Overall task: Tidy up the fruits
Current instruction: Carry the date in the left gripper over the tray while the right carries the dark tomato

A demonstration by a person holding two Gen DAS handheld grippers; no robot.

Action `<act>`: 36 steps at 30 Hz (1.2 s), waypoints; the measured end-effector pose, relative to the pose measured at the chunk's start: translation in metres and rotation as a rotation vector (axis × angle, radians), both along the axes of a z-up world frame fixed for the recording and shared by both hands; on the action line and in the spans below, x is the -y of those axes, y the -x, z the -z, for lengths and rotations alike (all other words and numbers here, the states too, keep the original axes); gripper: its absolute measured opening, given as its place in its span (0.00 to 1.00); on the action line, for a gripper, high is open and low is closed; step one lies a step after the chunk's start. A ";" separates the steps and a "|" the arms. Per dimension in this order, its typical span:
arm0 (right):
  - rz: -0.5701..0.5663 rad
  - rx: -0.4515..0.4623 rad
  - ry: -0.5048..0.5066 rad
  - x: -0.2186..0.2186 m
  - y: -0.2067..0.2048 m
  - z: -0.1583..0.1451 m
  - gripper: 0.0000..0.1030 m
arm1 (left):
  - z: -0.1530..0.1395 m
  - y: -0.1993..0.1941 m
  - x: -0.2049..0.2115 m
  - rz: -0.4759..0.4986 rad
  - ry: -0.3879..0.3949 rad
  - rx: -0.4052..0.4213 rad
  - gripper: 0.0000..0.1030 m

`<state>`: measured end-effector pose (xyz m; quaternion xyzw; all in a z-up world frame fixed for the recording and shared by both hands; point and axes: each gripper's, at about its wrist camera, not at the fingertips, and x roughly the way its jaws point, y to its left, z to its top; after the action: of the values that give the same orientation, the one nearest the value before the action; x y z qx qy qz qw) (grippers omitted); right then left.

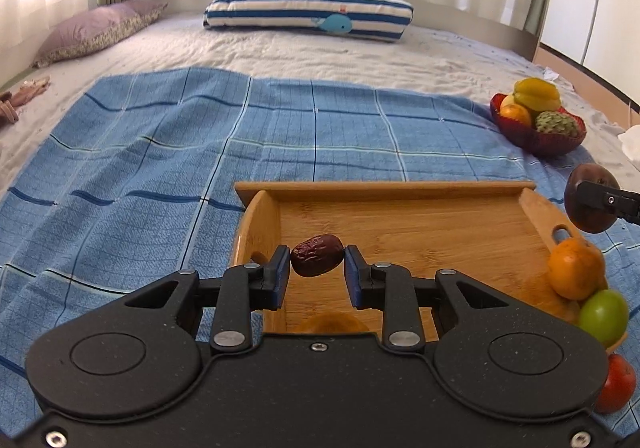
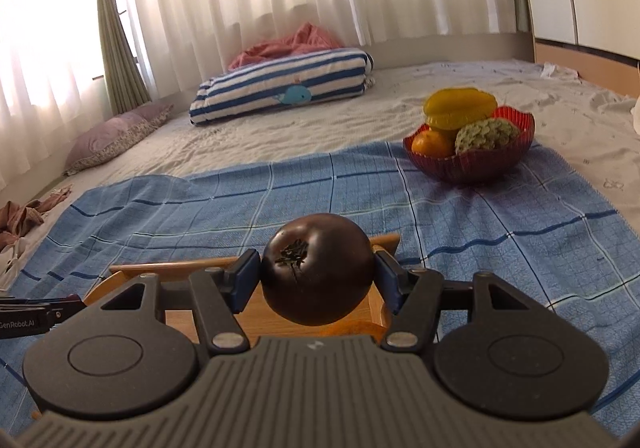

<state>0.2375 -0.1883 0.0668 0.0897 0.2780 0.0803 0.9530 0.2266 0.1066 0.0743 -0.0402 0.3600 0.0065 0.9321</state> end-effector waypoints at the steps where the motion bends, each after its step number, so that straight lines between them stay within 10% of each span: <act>1: 0.003 -0.013 0.001 0.000 -0.004 0.002 0.62 | 0.002 -0.003 -0.001 0.000 0.002 -0.006 0.27; 36: 0.032 -0.326 0.062 -0.012 -0.076 0.036 0.62 | 0.040 -0.061 0.005 0.024 -0.039 -0.196 0.27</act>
<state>0.3135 -0.1760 0.0303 0.0767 0.4296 0.0408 0.8988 0.2876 0.1015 0.0340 -0.0170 0.4499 0.0063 0.8929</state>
